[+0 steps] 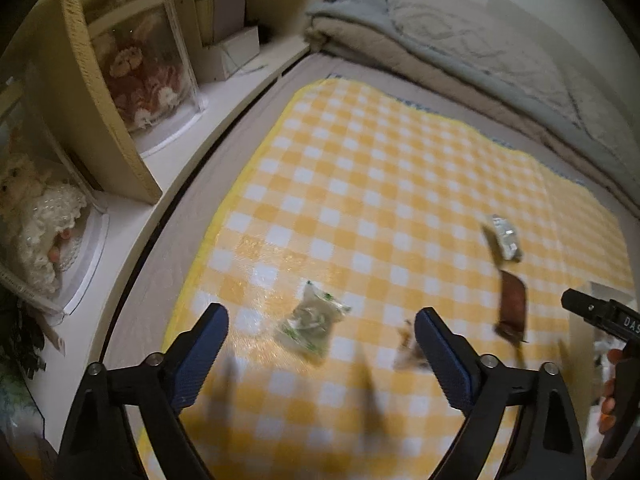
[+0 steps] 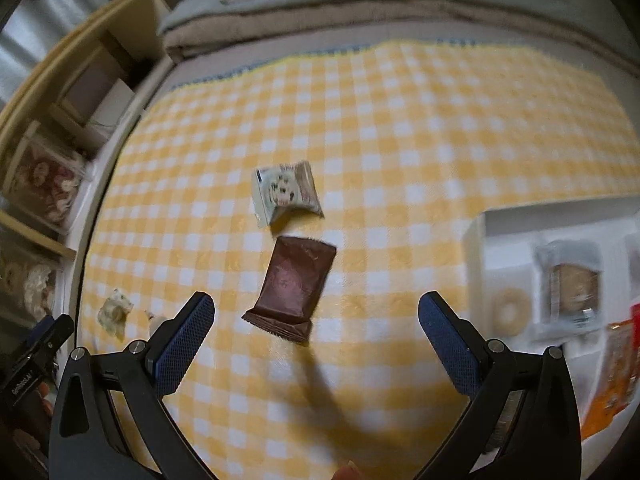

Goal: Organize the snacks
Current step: 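Grasp the green-print candy packet with the left tool while the right tool grasps the brown chocolate packet, then carry both held packets up and over the white tray, then open both tools to drop the packets into the white tray, then move both tools back over the last two packets on the cloth, then grasp the clear cookie packet with the left tool while the right tool grasps the white-and-green printed packet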

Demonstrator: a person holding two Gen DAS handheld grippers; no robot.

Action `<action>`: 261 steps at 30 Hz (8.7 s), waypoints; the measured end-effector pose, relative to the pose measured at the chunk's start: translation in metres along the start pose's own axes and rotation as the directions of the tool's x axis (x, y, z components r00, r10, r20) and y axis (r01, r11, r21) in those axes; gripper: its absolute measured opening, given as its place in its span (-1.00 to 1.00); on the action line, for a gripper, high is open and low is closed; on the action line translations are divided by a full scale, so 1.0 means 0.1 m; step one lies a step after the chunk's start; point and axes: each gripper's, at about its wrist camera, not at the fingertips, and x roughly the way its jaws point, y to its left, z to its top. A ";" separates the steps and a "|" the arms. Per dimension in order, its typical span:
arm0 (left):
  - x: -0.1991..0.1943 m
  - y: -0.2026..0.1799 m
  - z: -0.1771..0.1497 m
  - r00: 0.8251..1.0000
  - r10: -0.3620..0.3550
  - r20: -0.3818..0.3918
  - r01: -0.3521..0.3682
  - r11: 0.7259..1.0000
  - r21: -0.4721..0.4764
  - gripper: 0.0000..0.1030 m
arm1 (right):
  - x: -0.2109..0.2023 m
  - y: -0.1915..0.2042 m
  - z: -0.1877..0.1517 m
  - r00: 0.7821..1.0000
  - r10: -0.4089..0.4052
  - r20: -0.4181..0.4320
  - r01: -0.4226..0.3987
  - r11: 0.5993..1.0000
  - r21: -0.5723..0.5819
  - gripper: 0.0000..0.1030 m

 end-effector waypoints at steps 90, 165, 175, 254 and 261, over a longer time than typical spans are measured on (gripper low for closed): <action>-0.98 -3.50 -0.59 0.948 -0.314 0.048 0.286 0.910 0.300 -0.40 | -1.90 -2.16 -0.34 0.944 -0.187 0.270 0.191 0.981 0.010 -0.17; -0.43 -3.68 -0.64 0.927 -0.369 -0.072 0.366 0.841 0.399 1.00 | -1.90 -2.75 -0.55 0.919 -0.319 0.233 0.322 0.946 0.025 1.00; -0.85 -3.23 -0.61 0.930 -0.368 0.002 0.338 0.856 0.391 1.00 | -2.18 -2.38 -0.66 0.913 -0.280 0.297 0.292 0.956 0.004 1.00; 0.58 -1.06 -0.14 0.978 -0.057 -0.201 0.121 0.940 0.319 -0.08 | 0.87 0.26 0.69 0.985 0.172 -0.014 -0.170 0.957 -0.236 0.34; 0.75 -1.15 -0.16 0.977 -0.029 -0.213 0.103 0.934 0.343 -0.30 | 0.95 0.40 0.58 0.995 0.103 0.006 -0.094 0.927 -0.364 -0.17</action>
